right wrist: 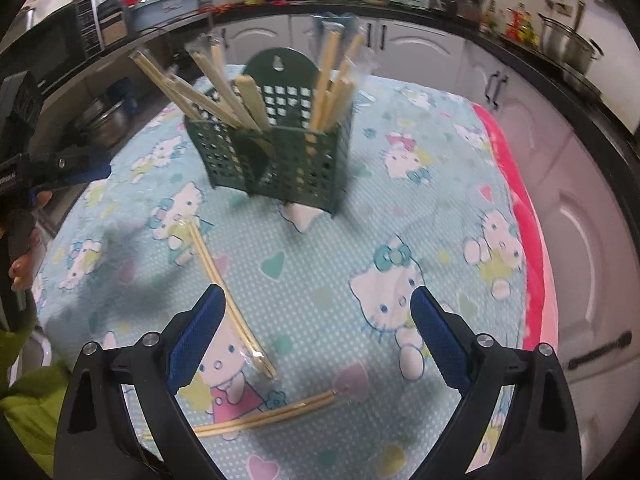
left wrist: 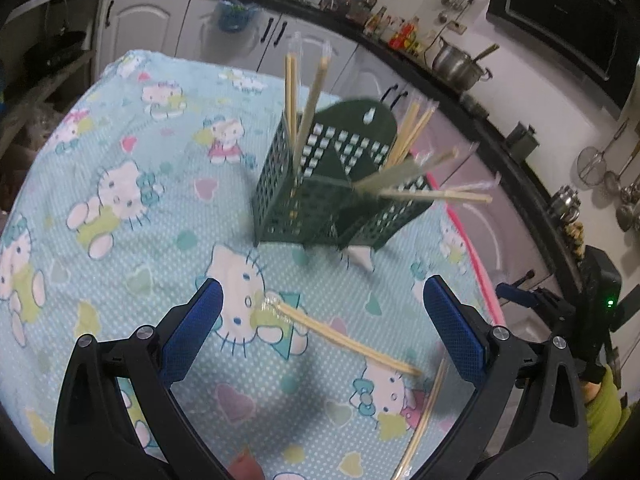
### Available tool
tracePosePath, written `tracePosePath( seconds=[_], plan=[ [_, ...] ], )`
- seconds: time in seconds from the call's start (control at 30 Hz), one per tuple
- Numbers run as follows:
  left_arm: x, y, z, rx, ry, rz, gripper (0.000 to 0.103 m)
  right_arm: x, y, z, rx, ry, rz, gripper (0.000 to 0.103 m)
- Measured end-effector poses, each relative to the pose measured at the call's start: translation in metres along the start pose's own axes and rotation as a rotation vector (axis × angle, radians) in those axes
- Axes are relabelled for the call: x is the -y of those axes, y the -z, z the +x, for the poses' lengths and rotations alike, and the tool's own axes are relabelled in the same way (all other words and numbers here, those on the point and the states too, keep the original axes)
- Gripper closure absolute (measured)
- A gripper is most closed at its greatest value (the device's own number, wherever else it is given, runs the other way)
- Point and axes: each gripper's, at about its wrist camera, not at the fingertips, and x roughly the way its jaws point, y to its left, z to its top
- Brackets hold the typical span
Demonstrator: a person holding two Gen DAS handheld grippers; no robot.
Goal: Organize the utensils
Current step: 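Move both open grippers back down toward the chopsticks left on the cloth, then close the left gripper on wrapped chopsticks while the right gripper grasps another pair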
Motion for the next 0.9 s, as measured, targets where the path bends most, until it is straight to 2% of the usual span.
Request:
tracePosePath(
  seconds=[0.17,0.33,0.6,0.9],
  plan=[
    [-0.001,0.012,0.018,-0.048,-0.002,-0.004,0.011,0.002,0.018,0.003,0.007,0.046,0.039,0.012],
    [-0.002,0.021,0.031,-0.085,0.000,-0.011,0.011,0.003,0.034,0.007,0.012,0.054,0.085,0.012],
    [-0.006,0.037,0.051,-0.144,0.011,-0.037,0.011,0.014,0.063,0.020,-0.063,0.029,0.197,0.013],
    [-0.008,0.043,0.068,-0.179,0.046,-0.056,0.011,0.021,0.083,0.031,-0.127,-0.023,0.311,0.038]
  ],
)
